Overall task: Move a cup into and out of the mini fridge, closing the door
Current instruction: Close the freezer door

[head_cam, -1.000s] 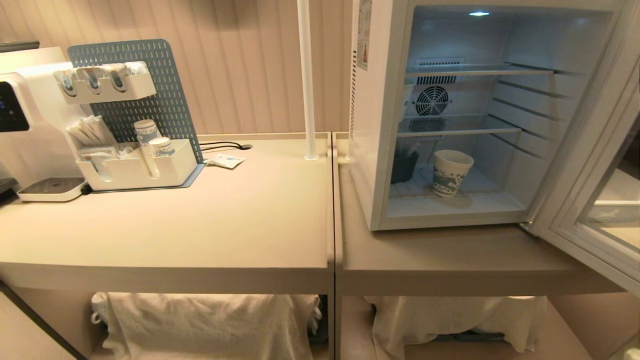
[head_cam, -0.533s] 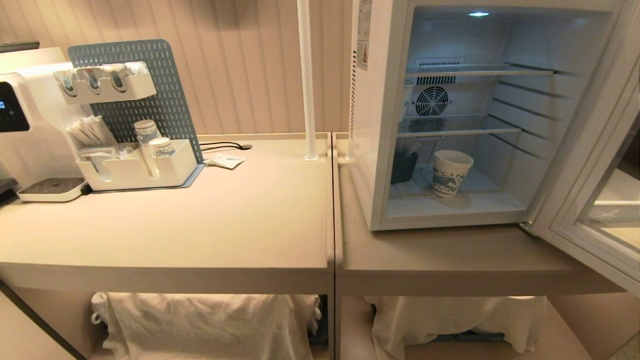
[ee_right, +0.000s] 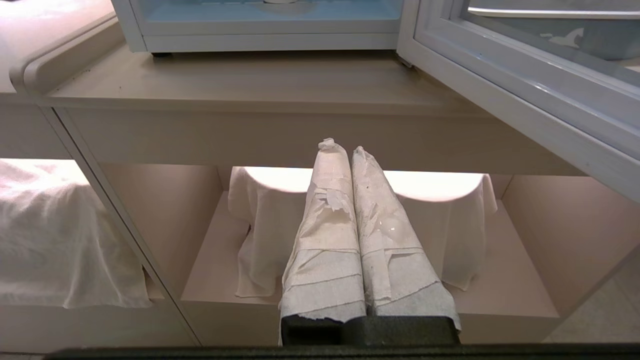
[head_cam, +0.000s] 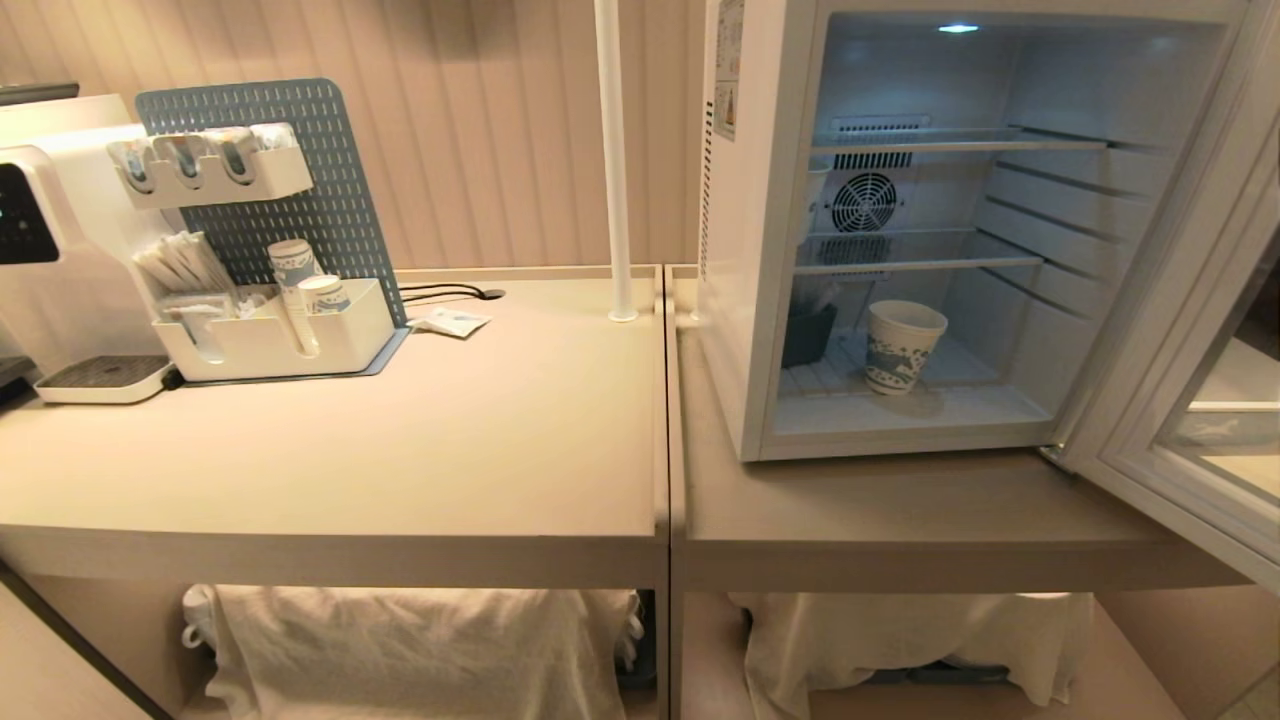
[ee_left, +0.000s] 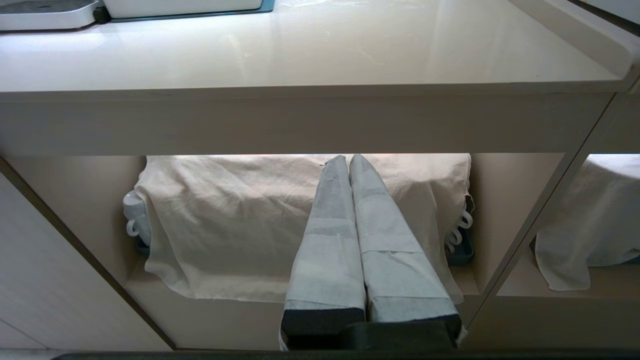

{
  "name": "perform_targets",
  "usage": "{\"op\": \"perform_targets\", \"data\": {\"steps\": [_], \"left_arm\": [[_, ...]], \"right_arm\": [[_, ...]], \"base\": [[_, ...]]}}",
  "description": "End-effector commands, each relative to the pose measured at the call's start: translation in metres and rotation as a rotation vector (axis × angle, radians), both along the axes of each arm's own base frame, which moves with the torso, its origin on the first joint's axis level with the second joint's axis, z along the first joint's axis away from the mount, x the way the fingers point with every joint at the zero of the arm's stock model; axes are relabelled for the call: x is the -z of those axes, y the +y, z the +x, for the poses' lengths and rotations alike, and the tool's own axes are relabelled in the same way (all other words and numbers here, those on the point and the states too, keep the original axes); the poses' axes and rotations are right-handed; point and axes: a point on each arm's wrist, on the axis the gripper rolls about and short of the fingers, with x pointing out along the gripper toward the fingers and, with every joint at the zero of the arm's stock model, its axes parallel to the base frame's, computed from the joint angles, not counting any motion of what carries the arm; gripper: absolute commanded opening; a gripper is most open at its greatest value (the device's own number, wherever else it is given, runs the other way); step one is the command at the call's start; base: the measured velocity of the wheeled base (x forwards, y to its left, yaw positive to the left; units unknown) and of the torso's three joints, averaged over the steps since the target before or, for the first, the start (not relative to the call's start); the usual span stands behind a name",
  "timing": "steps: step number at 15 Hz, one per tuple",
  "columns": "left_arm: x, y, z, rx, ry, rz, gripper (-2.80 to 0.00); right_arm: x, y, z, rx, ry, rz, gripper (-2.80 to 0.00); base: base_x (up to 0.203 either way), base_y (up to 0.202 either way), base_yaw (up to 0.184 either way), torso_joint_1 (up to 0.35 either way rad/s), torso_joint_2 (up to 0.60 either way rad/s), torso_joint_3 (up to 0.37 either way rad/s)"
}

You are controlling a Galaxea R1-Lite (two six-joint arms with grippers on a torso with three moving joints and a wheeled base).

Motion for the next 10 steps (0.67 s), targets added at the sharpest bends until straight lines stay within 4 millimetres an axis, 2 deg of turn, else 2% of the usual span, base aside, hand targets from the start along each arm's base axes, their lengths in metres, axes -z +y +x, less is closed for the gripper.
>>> {"op": "perform_targets", "data": {"steps": [1, 5, 10], "left_arm": [[0.0003, -0.0001, 0.0, 0.006, 0.004, 0.01, -2.8], [0.0002, -0.0001, 0.0, 0.003, 0.003, 0.034, -2.8], [0.0005, -0.0001, 0.0, 0.006, 0.006, 0.044, -2.8]], "right_arm": [[0.0003, 0.0001, 0.0002, -0.007, 0.003, -0.013, -2.8], [0.0003, 0.0, 0.0002, -0.003, 0.003, -0.012, -2.8], [0.0005, 0.0, 0.0002, -0.003, 0.005, -0.012, -2.8]], "base": [[0.0, 0.0, 0.0, 0.0, 0.0, 0.0], [0.0, 0.0, 0.0, 0.0, 0.0, 0.0], [-0.176, 0.0, 0.0, 0.004, 0.0, 0.003]]}}
